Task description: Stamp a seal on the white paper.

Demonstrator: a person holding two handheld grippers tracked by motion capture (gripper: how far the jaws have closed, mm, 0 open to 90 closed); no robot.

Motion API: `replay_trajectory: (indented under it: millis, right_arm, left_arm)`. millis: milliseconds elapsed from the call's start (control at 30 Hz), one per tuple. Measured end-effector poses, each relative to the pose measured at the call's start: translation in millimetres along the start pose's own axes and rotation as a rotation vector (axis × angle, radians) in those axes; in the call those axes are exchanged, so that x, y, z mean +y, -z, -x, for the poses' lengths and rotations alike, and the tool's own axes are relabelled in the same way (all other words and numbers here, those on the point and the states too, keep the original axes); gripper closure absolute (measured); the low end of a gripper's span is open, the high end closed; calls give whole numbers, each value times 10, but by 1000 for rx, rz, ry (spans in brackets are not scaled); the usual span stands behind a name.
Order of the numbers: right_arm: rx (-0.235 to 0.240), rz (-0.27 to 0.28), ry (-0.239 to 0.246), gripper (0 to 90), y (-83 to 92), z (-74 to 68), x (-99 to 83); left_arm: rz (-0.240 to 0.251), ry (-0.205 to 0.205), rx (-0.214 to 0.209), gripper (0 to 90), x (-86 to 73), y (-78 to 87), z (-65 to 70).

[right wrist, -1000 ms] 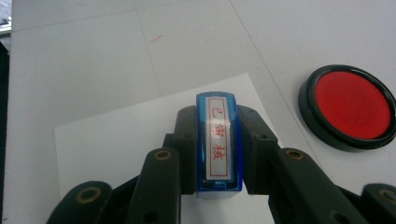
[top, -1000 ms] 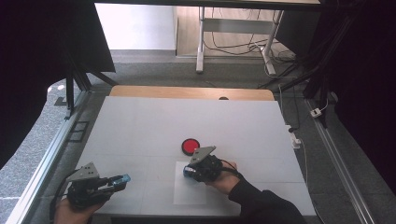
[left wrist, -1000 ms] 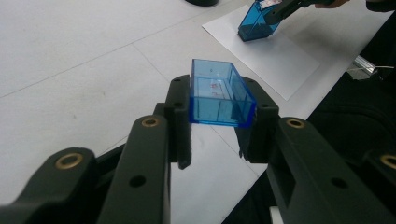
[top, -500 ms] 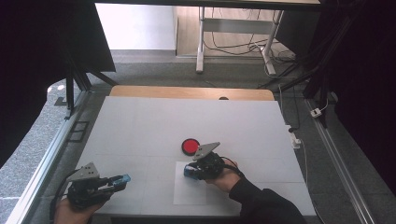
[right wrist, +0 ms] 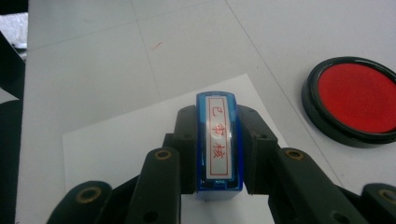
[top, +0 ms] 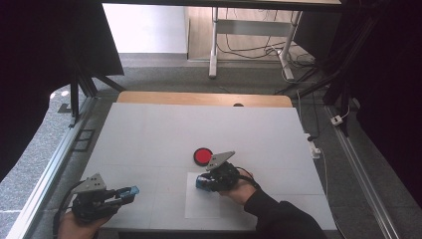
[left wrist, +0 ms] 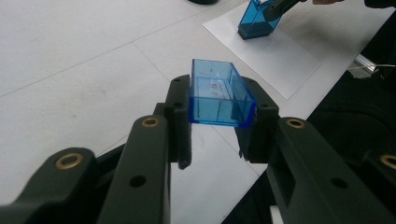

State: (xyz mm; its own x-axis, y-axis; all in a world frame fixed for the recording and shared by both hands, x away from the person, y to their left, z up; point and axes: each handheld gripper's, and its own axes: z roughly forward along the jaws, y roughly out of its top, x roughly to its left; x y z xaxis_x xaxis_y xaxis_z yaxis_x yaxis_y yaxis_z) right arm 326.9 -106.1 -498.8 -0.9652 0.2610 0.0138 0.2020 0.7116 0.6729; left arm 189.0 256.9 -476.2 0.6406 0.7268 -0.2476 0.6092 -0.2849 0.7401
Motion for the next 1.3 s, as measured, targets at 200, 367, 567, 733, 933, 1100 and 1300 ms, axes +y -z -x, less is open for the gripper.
replay_trajectory:
  millis: [200, 367, 567, 733, 933, 1100, 1300]
  right_arm:
    - [-35, -18, 51, 718, -5, -71, 22]
    - [-58, -25, 75, 718, -13, -120, 34]
    - [-37, -23, 49, 716, -8, -76, 28]
    - [-13, -15, 15, 716, -4, -22, 17]
    - [-7, -26, 12, 714, -4, -14, 38]
    - [-12, -39, 16, 713, -4, -23, 59]
    - [-10, -39, 3, 712, 11, -15, 63]
  left_arm:
    - [-1, -1, 0, 683, 1, -1, 1]
    - [0, -1, 0, 683, 1, 0, 1]
    - [0, -1, -1, 683, 0, 1, -1]
    - [0, 0, 1, 683, 0, -1, -1]
    - [1, 1, 1, 683, -1, -1, -2]
    - [0, 1, -2, 683, -1, -1, -4]
    - [1, 1, -2, 683, -2, 0, -5]
